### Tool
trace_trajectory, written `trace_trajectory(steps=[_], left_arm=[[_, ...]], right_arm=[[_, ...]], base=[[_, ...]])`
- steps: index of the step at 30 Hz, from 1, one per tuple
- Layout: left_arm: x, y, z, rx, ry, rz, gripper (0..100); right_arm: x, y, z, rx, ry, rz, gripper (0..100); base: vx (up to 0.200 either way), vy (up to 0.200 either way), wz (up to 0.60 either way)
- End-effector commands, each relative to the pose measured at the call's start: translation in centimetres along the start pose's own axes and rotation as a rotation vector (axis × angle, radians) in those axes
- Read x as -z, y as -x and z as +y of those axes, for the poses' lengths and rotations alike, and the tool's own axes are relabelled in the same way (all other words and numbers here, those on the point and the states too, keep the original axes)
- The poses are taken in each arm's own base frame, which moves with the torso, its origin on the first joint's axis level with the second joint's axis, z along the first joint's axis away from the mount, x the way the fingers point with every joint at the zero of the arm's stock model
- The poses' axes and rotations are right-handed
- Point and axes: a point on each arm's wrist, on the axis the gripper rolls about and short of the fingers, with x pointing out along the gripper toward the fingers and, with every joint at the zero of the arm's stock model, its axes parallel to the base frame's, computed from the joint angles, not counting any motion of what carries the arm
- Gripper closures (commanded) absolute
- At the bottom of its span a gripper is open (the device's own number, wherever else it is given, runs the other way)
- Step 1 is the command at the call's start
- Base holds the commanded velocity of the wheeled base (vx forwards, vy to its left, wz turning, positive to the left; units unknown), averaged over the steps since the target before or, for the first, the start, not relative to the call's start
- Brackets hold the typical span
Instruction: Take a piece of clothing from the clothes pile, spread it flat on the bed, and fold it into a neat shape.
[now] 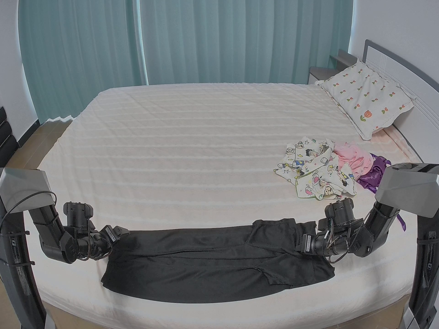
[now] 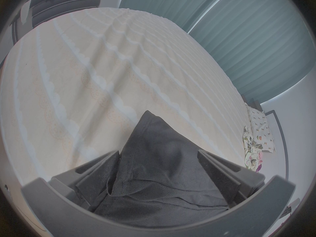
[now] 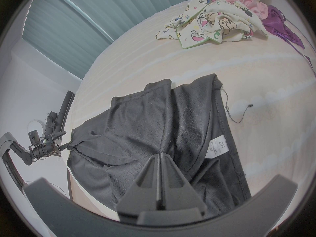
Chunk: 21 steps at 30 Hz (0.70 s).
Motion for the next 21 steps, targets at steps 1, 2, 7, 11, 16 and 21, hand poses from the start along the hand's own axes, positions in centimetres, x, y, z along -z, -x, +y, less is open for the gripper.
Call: trace_trajectory(steps=[1,2,7,11,16,21], left_arm=[[0.0,0.0,0.0,0.000,0.001,0.000,0],[0.0,0.0,0.0,0.000,0.001,0.000,0],[0.0,0.0,0.0,0.002,0.001,0.002,0],[0.0,0.0,0.0,0.000,0.001,0.000,0],[0.0,0.0,0.0,0.001,0.002,-0.001,0],[-0.4,0.9,-0.4,0.004,-0.008,-0.051,0]], right_arm=[[0.1,0.7,0.0,0.008,-0.001,-0.006,100],[0.1,0.9,-0.1,0.009,-0.002,-0.006,100],[0.9,1.2,-0.4,0.023,0.026,0.021,100],[1.4,1.3,-0.6,0.034,0.039,0.044,100],[1.6,1.3,-1.2,0.049,0.048,0.066,100],[1.4,1.4,-1.1,0.043,0.040,0.049,100]], base=[[0.000,0.000,0.00],[0.000,0.000,0.00],[0.000,0.000,0.00],[0.000,0.000,0.00],[0.000,0.000,0.00],[0.000,0.000,0.00]])
